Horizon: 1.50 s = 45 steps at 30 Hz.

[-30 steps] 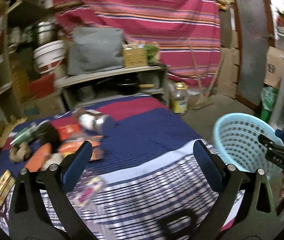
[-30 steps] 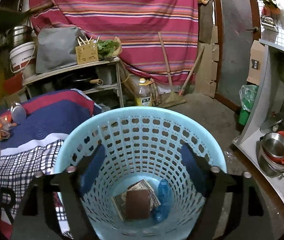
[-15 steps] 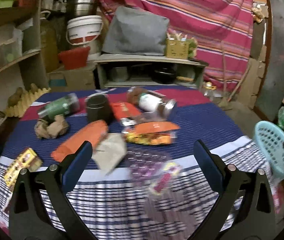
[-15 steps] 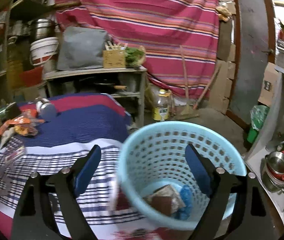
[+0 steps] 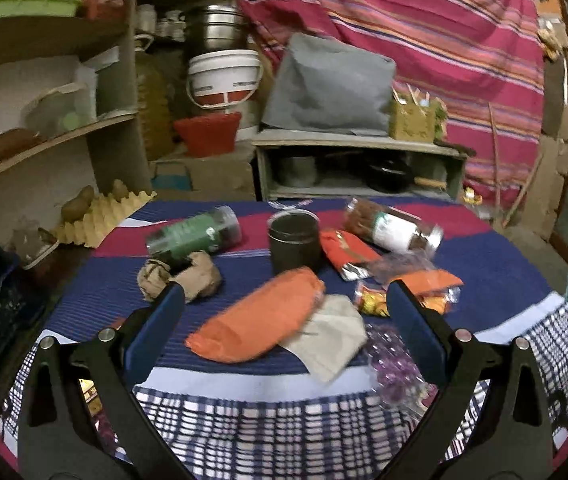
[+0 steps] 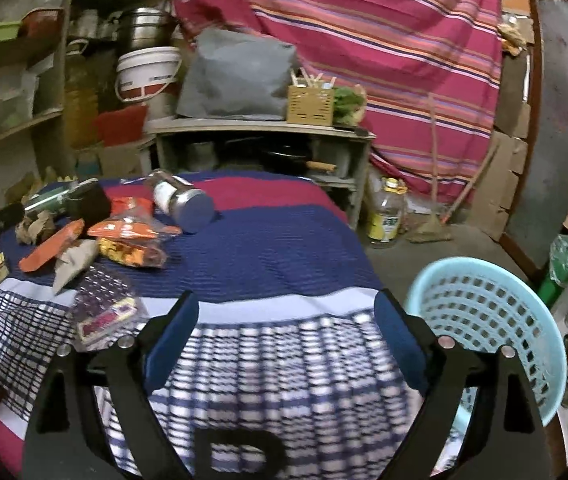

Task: Collect trash
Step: 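Move both tools back over the table toward the remaining trash, then grasp the orange-edged clear plastic package with the right tool and lift it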

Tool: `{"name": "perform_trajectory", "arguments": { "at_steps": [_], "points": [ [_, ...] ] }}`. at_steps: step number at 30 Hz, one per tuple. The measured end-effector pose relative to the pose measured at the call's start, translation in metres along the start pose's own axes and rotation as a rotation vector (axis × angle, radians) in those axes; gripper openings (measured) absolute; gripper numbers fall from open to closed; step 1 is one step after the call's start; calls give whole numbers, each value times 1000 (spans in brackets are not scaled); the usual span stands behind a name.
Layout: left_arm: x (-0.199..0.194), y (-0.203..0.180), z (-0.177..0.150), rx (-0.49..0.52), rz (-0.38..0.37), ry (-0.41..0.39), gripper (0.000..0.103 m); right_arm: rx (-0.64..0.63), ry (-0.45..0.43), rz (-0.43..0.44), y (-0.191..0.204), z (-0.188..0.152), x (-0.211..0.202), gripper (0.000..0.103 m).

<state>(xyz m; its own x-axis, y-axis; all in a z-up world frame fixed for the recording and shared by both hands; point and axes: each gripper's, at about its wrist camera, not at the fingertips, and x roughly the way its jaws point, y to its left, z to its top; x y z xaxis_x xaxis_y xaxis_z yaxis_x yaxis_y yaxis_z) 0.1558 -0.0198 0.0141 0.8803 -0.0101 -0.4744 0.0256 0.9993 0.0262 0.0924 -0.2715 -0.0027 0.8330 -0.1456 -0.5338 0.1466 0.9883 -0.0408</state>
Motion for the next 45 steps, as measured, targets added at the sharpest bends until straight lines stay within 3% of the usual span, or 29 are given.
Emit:
{"name": "perform_trajectory", "arguments": {
  "at_steps": [6,12,19,22,29,33,36,39,45],
  "points": [
    [15,27,4,-69,0,26,97,-13,16,46,35,10,16,90],
    [30,34,4,-28,30,56,98,-24,5,80,65,26,30,97],
    [41,36,1,18,57,74,98,-23,3,108,86,41,48,97],
    [48,45,0,-21,13,100,98,-11,7,117,88,46,56,97],
    [55,63,-2,-84,7,107,98,10,2,94,90,45,66,98],
    [60,61,-5,-51,67,103,98,43,-9,89,83,46,68,98],
    [63,56,-9,-8,71,106,98,96,9,88,73,48,76,98],
    [68,48,-13,28,40,126,98,125,5,125,65,47,80,98],
    [81,26,-16,75,-25,173,98,44,14,69,72,46,84,98]
  ]
}}
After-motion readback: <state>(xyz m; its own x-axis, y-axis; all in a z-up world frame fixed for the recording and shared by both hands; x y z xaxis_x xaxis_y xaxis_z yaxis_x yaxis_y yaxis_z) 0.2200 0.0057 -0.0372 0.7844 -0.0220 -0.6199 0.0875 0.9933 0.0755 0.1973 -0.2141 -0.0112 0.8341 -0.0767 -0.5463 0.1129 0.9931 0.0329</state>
